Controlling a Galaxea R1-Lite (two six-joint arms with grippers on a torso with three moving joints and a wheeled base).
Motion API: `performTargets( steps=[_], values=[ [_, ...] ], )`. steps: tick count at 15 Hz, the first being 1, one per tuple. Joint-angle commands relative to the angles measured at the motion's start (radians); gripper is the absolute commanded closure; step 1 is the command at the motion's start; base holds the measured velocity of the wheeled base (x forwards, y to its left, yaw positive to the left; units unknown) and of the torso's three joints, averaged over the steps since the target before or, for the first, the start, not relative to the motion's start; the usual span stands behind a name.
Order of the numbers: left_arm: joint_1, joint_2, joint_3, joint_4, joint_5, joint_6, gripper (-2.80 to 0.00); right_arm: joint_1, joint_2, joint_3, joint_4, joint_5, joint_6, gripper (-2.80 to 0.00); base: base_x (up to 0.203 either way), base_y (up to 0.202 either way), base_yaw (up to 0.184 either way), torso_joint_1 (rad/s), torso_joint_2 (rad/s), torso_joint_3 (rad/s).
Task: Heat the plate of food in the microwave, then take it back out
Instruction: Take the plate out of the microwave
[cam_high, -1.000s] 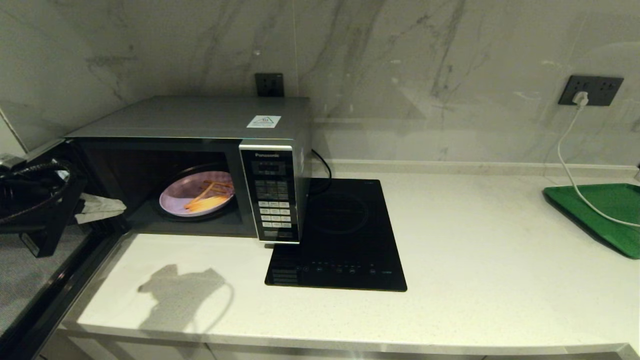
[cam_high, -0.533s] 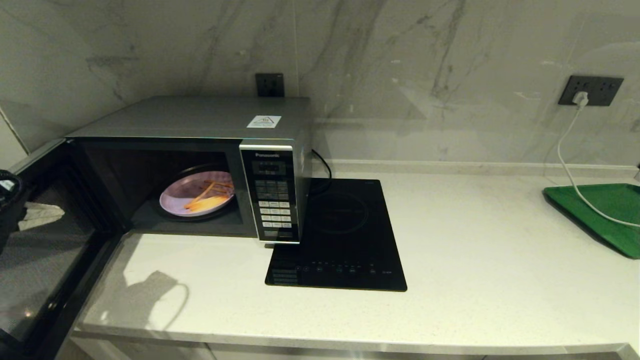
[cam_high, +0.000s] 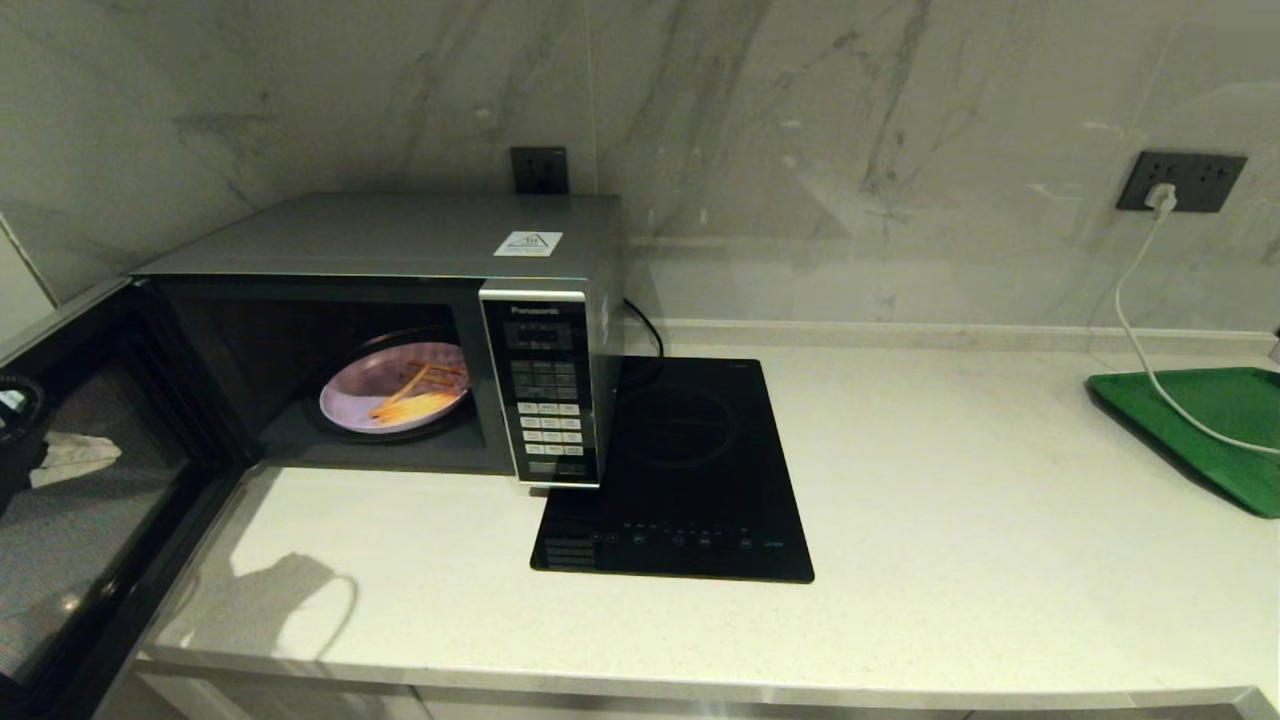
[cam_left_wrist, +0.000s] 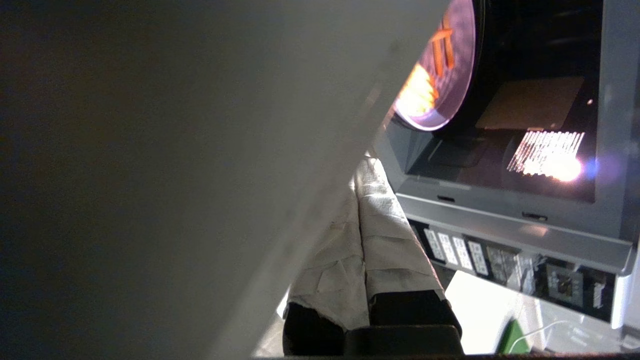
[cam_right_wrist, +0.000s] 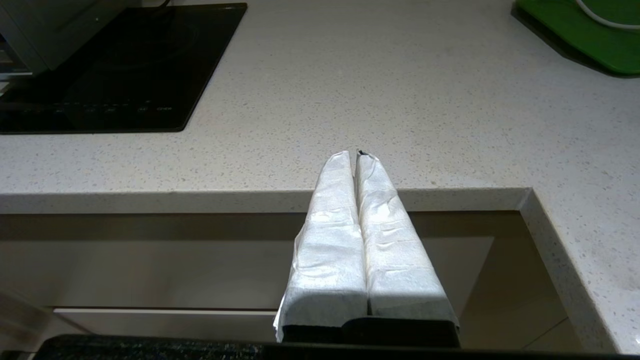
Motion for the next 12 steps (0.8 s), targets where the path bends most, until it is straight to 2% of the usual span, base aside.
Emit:
performTargets(
  steps=[1, 6, 8, 12],
  values=[
    [-0.006, -0.031, -0.004, -0.001, -0.009, 0.011, 0.0, 0.0, 0.002, 0.0, 0.002, 0.0, 0.0, 0.0, 0.0, 0.0, 0.0, 0.0, 0.0, 0.0],
    [-0.007, -0.083, -0.005, -0.086, -0.028, 0.088, 0.0, 0.0, 0.002, 0.0, 0.0, 0.0, 0.0, 0.0, 0.0, 0.0, 0.0, 0.0, 0.0, 0.0],
    [-0.04, -0.1, 0.012, -0.063, -0.059, 0.094, 0.0, 0.0, 0.002, 0.0, 0.002, 0.0, 0.0, 0.0, 0.0, 0.0, 0.0, 0.0, 0.0, 0.0],
    [-0.089, -0.095, 0.128, -0.01, -0.123, 0.094, 0.0, 0.0, 0.002, 0.0, 0.001, 0.0, 0.0, 0.0, 0.0, 0.0, 0.0, 0.0, 0.0, 0.0]
  ],
)
